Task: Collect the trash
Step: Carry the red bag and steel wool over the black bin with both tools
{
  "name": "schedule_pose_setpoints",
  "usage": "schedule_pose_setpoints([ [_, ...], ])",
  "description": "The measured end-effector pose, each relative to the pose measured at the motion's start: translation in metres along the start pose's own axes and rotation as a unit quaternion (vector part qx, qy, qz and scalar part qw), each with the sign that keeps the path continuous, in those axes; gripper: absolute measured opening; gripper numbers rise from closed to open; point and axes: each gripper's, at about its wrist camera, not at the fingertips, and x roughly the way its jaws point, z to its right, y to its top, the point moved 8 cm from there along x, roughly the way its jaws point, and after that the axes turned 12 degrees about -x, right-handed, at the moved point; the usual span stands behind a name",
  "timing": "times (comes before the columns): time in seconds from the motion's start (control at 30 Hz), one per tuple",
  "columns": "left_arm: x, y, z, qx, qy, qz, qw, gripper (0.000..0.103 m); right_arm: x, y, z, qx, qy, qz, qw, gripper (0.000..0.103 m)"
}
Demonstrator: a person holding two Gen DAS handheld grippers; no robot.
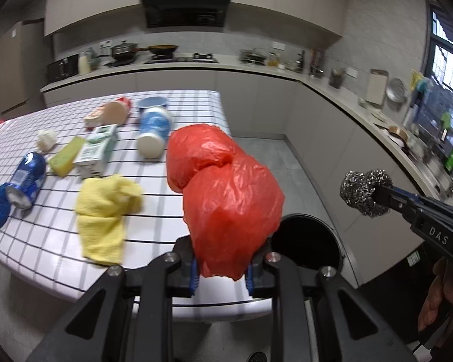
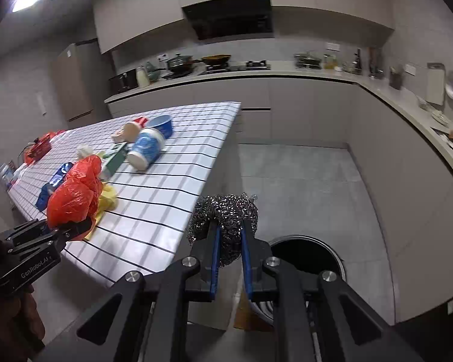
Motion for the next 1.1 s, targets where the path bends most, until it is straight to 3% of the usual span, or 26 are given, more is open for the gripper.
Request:
schedule_pose_setpoints([
  [0.3,0.014,-0.023,0.061,0.031,-0.028,-0.020,0.9989,0.024,-0.023,-0.038,0.059,0.024,-0.027,-0.014,0.999,0.014],
  [0.57,0.037,-0.052,0.101,0.048,-0.032,-0.050,0.9971,0.024,-0.021,-0.072,0.096,0.030,-0.024,-0.035,0.999,0.014],
  [0.9,0.088,-0.100,0.130,0.053,-0.021,-0.114,0.9918,0.024,0.022,-0.115,0.134,0.018,0.008,-0.083,0.996,0.014],
  [1.1,0.121,-0.118,0.134,0.032,-0.007,-0.154,0.9876,0.024,0.064,-0.127,0.147,0.004,0.031,-0.112,0.993,0.014],
])
